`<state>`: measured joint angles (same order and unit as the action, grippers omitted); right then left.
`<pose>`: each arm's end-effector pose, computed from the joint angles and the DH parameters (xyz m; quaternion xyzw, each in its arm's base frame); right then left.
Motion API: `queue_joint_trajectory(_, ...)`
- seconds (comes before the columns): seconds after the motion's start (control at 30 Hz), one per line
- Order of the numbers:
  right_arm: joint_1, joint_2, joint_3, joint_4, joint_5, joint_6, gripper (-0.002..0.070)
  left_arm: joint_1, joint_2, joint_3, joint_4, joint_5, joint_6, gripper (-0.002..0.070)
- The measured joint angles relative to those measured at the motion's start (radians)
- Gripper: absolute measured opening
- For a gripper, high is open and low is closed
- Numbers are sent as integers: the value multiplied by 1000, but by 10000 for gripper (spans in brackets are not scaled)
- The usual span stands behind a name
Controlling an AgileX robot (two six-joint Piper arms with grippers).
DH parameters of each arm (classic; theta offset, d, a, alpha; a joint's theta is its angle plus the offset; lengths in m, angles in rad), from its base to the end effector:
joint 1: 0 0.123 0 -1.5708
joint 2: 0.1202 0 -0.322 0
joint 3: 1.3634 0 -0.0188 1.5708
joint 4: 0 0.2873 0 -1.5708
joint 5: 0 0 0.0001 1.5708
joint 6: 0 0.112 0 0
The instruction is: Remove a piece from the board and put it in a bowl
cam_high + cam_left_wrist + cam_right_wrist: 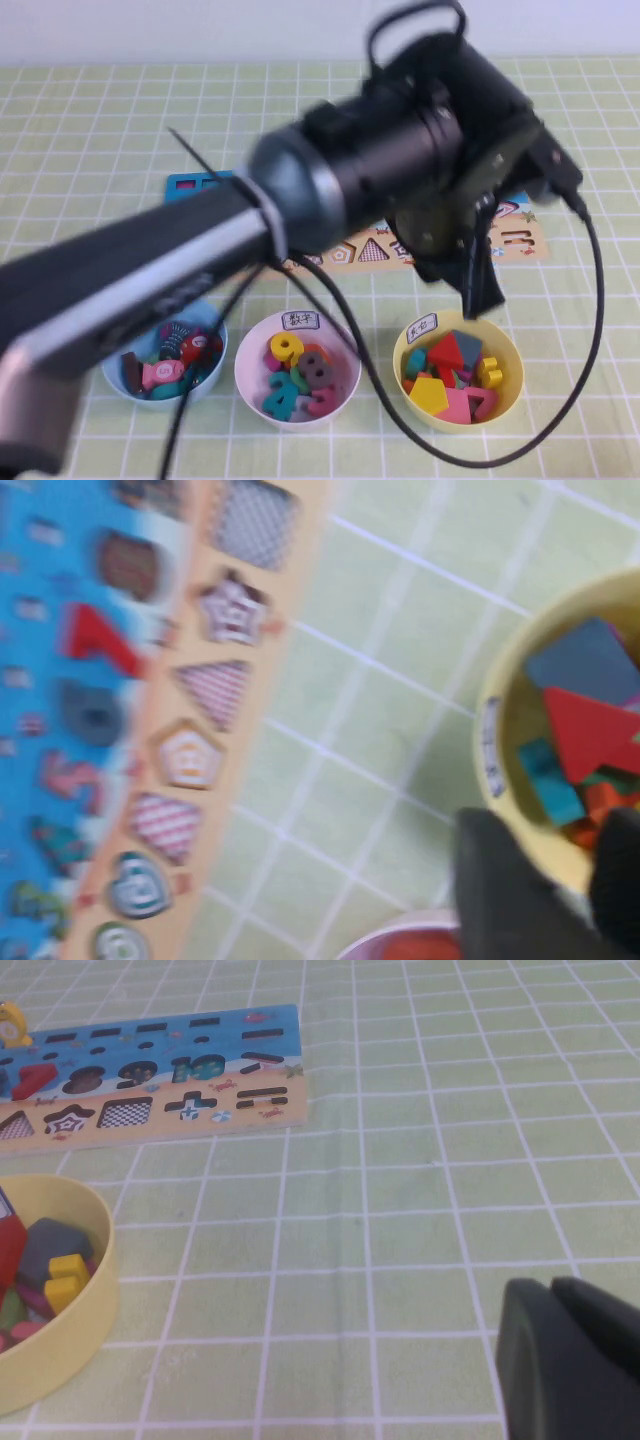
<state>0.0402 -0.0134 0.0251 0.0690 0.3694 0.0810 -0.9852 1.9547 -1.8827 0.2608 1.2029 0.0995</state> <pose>0.0719 0.0057 0.1653 0.0348 0.8020 0.0652 0.5927 0.2901 -0.3887 0.3277 0.5219 0.8219 0.0348 0.2254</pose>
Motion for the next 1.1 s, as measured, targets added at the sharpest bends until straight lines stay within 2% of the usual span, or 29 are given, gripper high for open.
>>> queue_joint_trajectory(0.07,0,0,0,0,0,0,-17,3,-64,0,14,-2,-10,99)
queue_joint_trajectory(0.13,0,0,0,0,0,0,-17,7,-120,2,8,-2,-15,43)
queue_joint_trajectory(0.2,0,0,0,0,0,0,-17,8,-186,25,-5,-19,-22,19)
queue_joint_trajectory(0.33,0,0,0,0,0,0,-17,8,-328,158,-14,-111,-67,3)
queue_joint_trajectory(0.67,0,0,0,0,0,0,-17,8,-812,713,44,-519,-277,-1)
queue_joint_trajectory(0.97,0,0,0,0,0,0,-17,8,-1077,1019,158,-491,-565,-2)
queue_joint_trajectory(1.1,0,0,0,0,0,0,-17,8,-1102,1087,162,-442,-603,-2)
